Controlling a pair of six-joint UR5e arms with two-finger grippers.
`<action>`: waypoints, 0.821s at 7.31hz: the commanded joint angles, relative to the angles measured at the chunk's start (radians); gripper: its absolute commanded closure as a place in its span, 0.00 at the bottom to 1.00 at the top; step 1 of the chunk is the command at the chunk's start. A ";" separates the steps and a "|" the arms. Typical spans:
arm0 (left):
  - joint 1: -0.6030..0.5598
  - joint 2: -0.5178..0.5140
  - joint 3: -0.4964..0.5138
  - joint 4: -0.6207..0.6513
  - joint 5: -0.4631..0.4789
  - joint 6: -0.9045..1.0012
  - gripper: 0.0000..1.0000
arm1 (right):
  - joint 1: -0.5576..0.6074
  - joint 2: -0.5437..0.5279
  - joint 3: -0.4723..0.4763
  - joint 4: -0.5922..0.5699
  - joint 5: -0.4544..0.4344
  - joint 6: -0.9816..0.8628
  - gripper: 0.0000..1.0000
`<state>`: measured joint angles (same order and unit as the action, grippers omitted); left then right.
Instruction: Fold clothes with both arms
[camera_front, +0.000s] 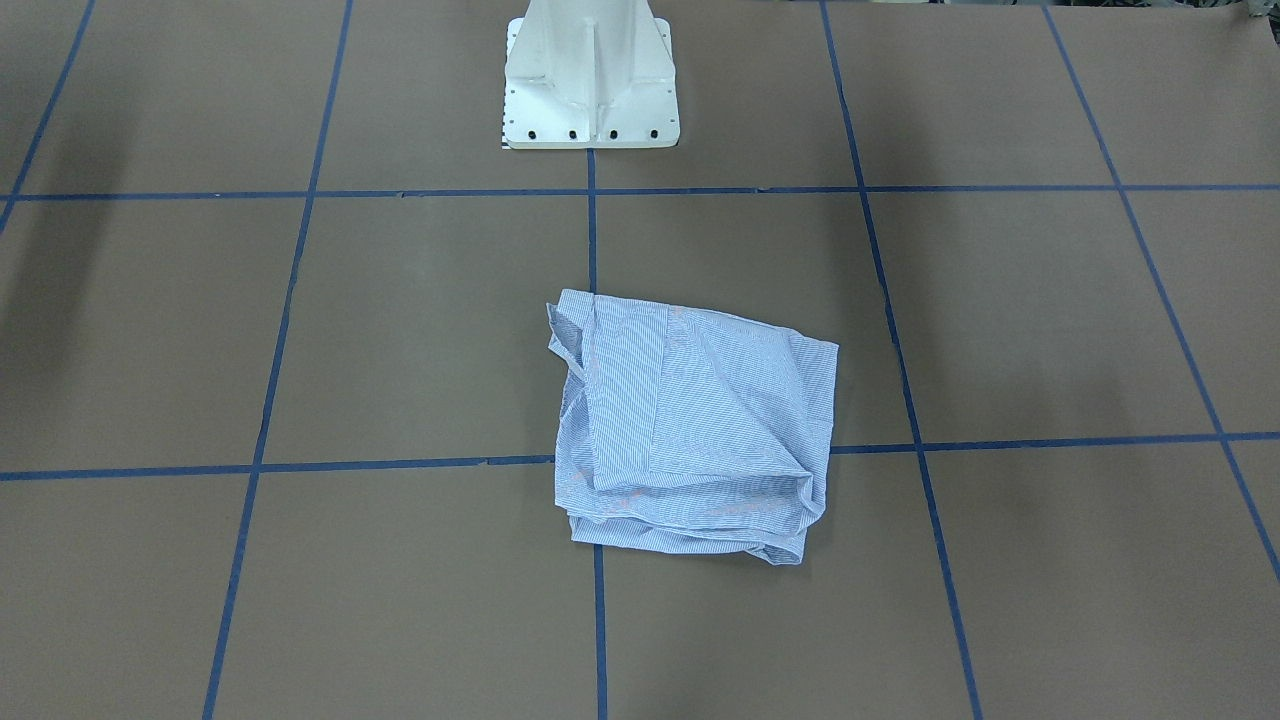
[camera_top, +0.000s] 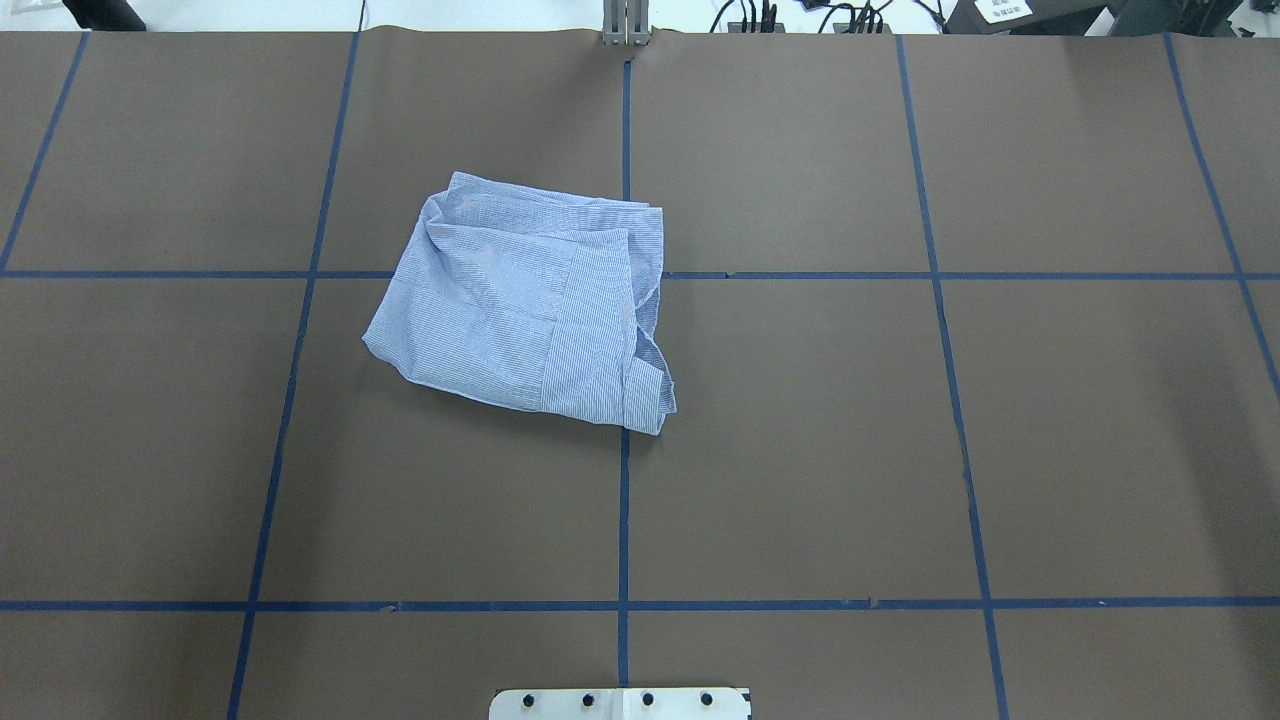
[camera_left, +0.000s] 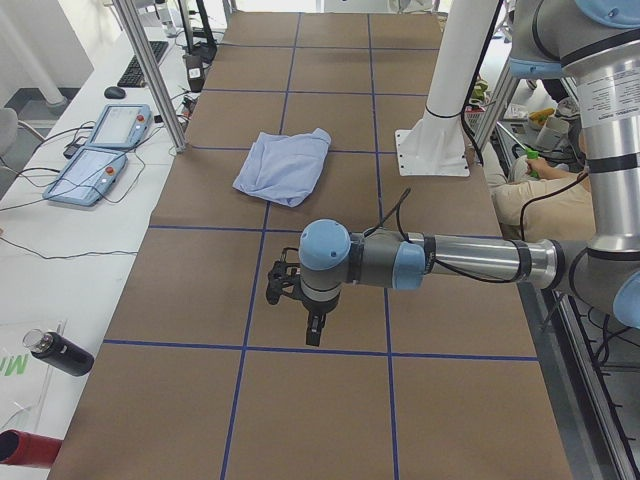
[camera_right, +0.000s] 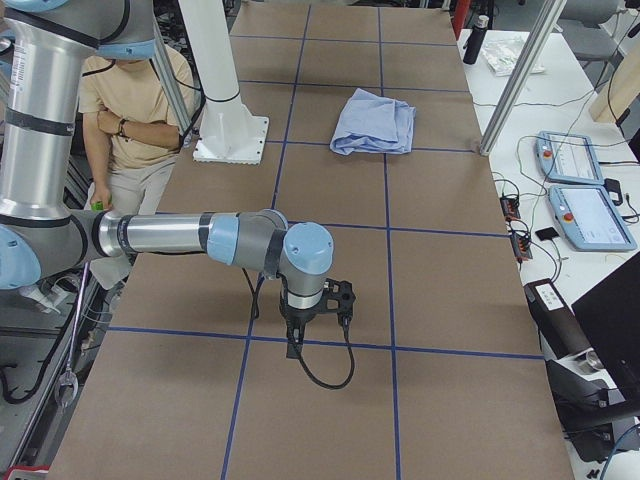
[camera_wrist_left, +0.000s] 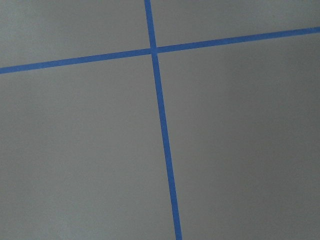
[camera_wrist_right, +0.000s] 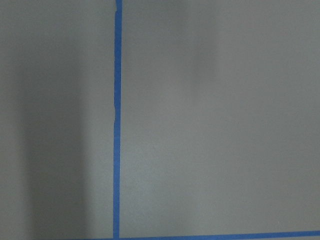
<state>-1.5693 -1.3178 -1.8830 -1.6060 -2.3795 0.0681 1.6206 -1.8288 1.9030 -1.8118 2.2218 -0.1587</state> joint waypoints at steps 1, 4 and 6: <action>0.000 0.000 -0.001 0.000 0.000 -0.001 0.00 | -0.043 -0.016 -0.002 0.118 -0.001 0.129 0.00; 0.000 0.002 0.001 0.000 0.000 0.001 0.00 | -0.053 -0.049 -0.002 0.247 0.010 0.133 0.00; 0.000 0.002 0.001 0.000 0.000 0.001 0.00 | -0.053 -0.049 -0.001 0.259 0.012 0.128 0.00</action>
<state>-1.5693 -1.3162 -1.8831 -1.6061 -2.3792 0.0690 1.5684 -1.8764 1.9008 -1.5669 2.2312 -0.0291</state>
